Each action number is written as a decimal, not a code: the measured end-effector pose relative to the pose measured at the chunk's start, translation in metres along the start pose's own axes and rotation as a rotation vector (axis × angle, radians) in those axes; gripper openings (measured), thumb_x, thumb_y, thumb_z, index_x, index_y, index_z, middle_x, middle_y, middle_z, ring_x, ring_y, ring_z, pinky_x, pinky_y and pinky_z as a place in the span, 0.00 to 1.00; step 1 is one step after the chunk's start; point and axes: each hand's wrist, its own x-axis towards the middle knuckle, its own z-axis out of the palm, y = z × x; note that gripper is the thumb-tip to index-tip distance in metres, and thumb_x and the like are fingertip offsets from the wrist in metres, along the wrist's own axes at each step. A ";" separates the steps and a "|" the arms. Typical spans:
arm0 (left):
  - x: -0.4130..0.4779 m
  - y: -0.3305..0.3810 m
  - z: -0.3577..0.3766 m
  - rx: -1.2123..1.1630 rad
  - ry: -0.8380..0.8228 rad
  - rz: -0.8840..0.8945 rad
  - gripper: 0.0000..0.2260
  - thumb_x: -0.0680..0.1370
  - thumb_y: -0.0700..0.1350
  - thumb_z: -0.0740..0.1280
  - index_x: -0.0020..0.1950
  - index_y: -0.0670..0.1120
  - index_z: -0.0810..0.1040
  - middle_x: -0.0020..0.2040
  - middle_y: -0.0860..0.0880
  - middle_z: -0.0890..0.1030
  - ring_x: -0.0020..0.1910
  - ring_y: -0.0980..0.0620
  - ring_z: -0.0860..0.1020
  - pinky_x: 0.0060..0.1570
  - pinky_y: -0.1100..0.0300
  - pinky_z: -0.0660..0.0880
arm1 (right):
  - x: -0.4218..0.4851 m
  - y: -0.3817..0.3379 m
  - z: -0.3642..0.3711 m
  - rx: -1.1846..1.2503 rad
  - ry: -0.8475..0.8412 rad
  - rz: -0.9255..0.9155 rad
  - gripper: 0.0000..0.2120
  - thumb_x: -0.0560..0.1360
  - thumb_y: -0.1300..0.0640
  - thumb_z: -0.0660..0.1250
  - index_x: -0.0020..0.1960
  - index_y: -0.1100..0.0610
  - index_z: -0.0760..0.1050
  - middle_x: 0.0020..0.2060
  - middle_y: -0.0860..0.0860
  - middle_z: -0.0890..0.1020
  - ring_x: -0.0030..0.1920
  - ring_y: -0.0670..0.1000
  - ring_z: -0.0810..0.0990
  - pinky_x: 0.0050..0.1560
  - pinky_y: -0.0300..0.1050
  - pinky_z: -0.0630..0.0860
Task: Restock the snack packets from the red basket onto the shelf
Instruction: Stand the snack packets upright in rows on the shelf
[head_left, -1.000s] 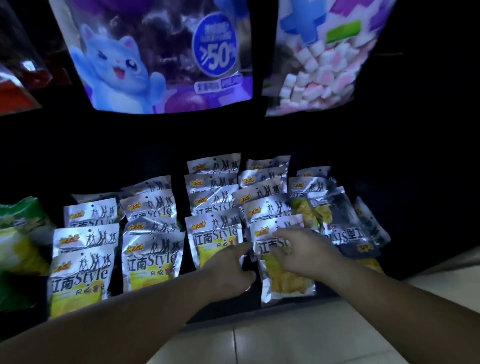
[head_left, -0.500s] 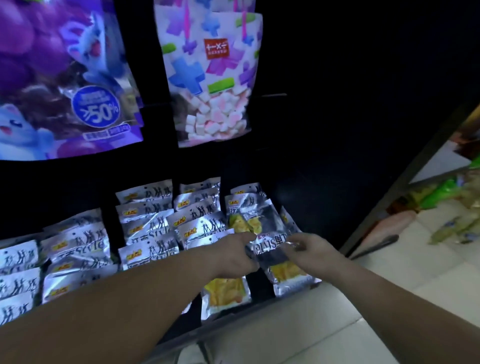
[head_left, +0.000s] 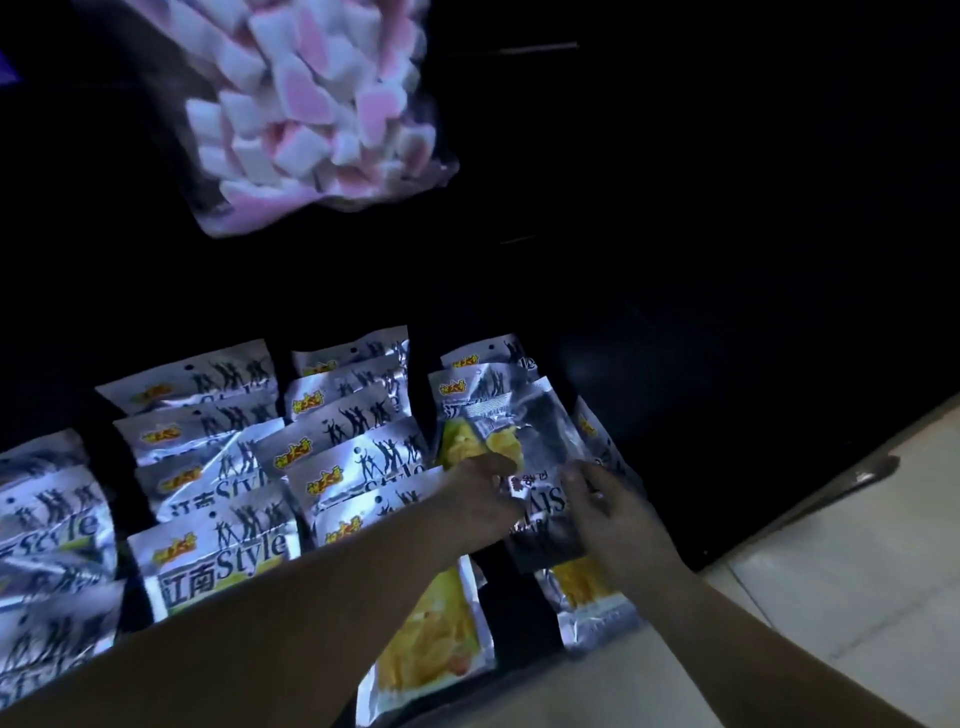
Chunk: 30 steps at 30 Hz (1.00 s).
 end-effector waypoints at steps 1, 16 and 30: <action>0.004 -0.004 0.001 -0.007 -0.002 0.006 0.23 0.77 0.44 0.72 0.72 0.54 0.74 0.60 0.46 0.81 0.41 0.55 0.79 0.32 0.70 0.73 | 0.004 0.005 -0.003 0.048 -0.020 0.044 0.17 0.79 0.34 0.57 0.62 0.38 0.75 0.53 0.44 0.83 0.53 0.47 0.82 0.59 0.53 0.78; 0.001 0.022 -0.027 -0.357 0.081 0.163 0.25 0.75 0.27 0.67 0.68 0.47 0.80 0.57 0.53 0.84 0.46 0.54 0.84 0.43 0.54 0.80 | -0.020 -0.029 -0.042 -0.091 -0.125 -0.378 0.36 0.65 0.55 0.69 0.72 0.37 0.70 0.69 0.38 0.72 0.70 0.42 0.71 0.70 0.44 0.71; -0.115 0.036 -0.078 -0.311 0.059 0.466 0.08 0.79 0.36 0.73 0.45 0.36 0.74 0.35 0.37 0.78 0.33 0.46 0.76 0.36 0.53 0.75 | -0.050 -0.142 -0.076 -0.107 0.235 -0.707 0.15 0.78 0.59 0.67 0.59 0.43 0.69 0.47 0.37 0.77 0.45 0.42 0.78 0.41 0.48 0.76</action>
